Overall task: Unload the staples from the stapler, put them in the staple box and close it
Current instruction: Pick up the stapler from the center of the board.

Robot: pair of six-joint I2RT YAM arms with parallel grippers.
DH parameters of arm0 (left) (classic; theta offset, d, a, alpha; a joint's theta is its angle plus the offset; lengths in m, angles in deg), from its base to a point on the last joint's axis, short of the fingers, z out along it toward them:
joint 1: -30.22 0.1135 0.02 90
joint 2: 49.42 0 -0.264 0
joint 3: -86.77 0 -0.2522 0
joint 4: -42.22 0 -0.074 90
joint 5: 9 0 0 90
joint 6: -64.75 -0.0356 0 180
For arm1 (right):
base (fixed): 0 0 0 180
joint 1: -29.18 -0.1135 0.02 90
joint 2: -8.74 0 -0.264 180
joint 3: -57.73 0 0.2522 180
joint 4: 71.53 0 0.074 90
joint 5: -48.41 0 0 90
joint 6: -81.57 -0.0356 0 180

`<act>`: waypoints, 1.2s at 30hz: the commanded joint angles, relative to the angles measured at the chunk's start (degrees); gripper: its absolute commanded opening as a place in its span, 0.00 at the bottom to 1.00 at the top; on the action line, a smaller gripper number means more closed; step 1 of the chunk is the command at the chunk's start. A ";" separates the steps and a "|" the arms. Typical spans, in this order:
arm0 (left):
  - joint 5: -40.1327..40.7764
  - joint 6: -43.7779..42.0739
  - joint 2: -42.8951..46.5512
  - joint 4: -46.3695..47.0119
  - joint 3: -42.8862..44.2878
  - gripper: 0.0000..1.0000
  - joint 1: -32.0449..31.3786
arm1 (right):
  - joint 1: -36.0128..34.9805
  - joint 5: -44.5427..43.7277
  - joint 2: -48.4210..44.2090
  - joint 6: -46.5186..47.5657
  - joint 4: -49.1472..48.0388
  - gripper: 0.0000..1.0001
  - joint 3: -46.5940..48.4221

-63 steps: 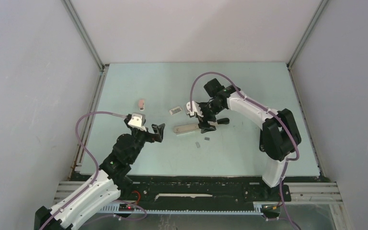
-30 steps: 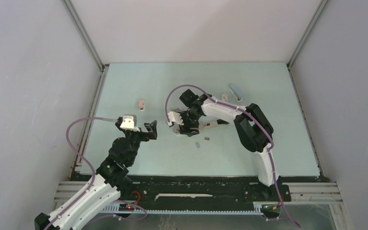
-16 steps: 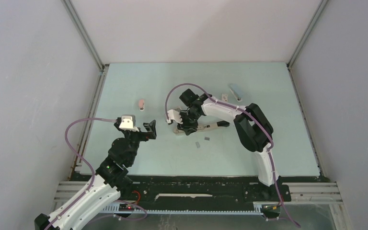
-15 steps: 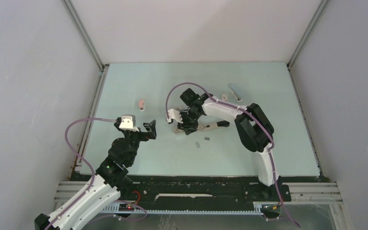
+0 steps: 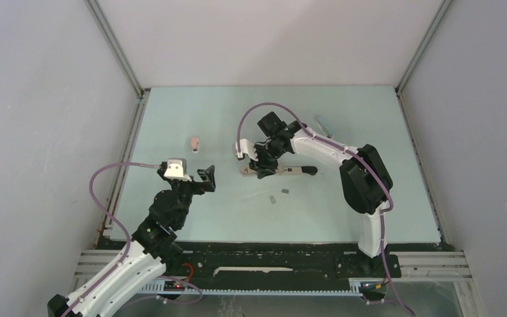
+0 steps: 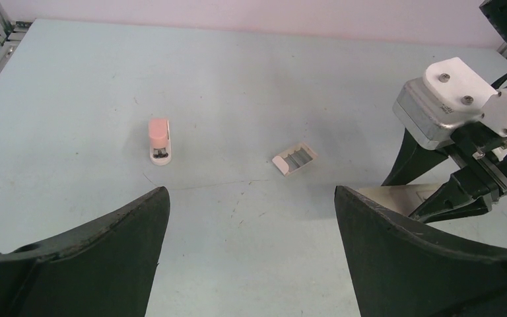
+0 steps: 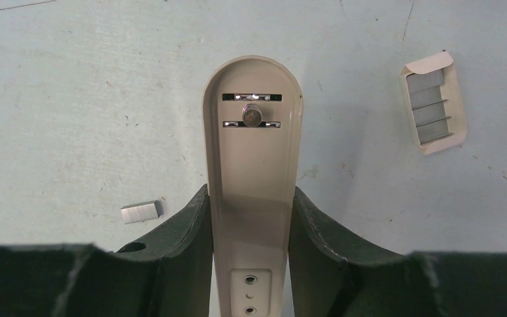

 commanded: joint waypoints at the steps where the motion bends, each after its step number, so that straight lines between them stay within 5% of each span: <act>1: 0.52 0.28 0.39 1.14 -1.57 1.00 0.39 | 0.13 1.11 -1.20 -0.86 -0.99 0.01 0.50; 9: 0.48 0.28 0.41 1.01 -1.62 1.00 0.40 | -0.92 -2.82 2.11 -1.15 -0.09 0.09 1.49; 18: 0.25 0.28 0.35 0.96 -1.52 1.00 0.34 | -1.08 -4.75 2.82 -2.63 0.07 0.55 2.12; 29: 0.01 0.28 0.16 1.14 -1.31 1.00 0.36 | -1.09 -5.70 1.28 -4.12 -4.20 0.92 -1.02; 34: -0.10 0.36 0.06 1.14 -1.29 1.00 0.37 | -1.63 -8.80 4.45 -6.19 -5.92 0.91 0.47; 36: -0.12 0.35 0.07 1.10 -1.18 1.00 0.38 | -1.67 -8.70 5.55 -6.31 -5.43 0.79 1.14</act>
